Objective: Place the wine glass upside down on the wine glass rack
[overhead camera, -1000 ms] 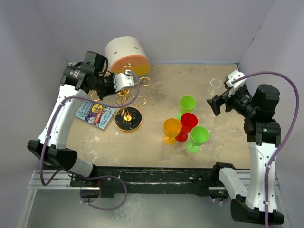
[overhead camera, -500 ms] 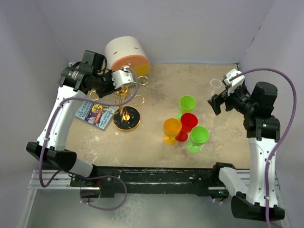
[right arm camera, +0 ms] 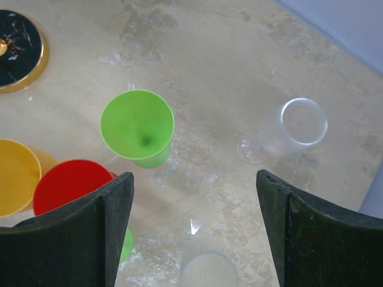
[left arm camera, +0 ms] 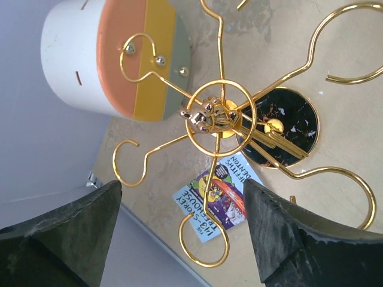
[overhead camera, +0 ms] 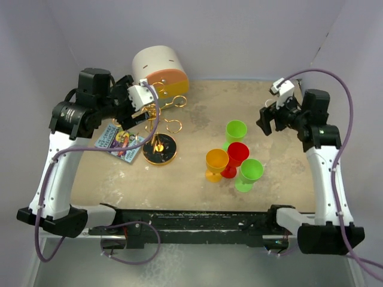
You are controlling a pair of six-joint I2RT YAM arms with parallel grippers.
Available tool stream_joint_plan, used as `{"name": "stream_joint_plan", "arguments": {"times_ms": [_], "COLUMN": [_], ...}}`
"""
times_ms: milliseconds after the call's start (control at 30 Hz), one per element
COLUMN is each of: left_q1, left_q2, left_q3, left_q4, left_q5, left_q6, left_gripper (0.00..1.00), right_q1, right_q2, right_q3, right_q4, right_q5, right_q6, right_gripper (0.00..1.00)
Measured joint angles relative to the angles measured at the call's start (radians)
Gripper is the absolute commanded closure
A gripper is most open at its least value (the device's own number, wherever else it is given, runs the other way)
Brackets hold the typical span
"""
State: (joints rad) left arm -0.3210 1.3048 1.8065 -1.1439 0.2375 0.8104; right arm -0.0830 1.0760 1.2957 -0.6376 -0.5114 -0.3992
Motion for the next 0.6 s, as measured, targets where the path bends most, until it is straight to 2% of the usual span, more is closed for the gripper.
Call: {"name": "stream_joint_plan", "arguments": {"times_ms": [167, 467, 600], "left_q1": [0.0, 0.036, 0.054], "left_q2": [-0.061, -0.118, -0.096], "left_q3": [0.002, -0.017, -0.019], "left_q4": [0.04, 0.116, 0.138], "left_q5": [-0.024, -0.068, -0.086], "left_q6": [-0.09, -0.183, -0.209], "left_gripper": [0.0, 0.01, 0.01], "right_q1": [0.157, 0.264, 0.274], "right_q2": [0.098, 0.287, 0.33], "right_q3": [-0.006, -0.007, -0.013], "right_q4": [0.034, 0.081, 0.099], "right_q5": [0.129, 0.293, 0.316], "right_q6": [0.035, 0.077, 0.093], "right_gripper": [0.24, 0.37, 0.47]}}
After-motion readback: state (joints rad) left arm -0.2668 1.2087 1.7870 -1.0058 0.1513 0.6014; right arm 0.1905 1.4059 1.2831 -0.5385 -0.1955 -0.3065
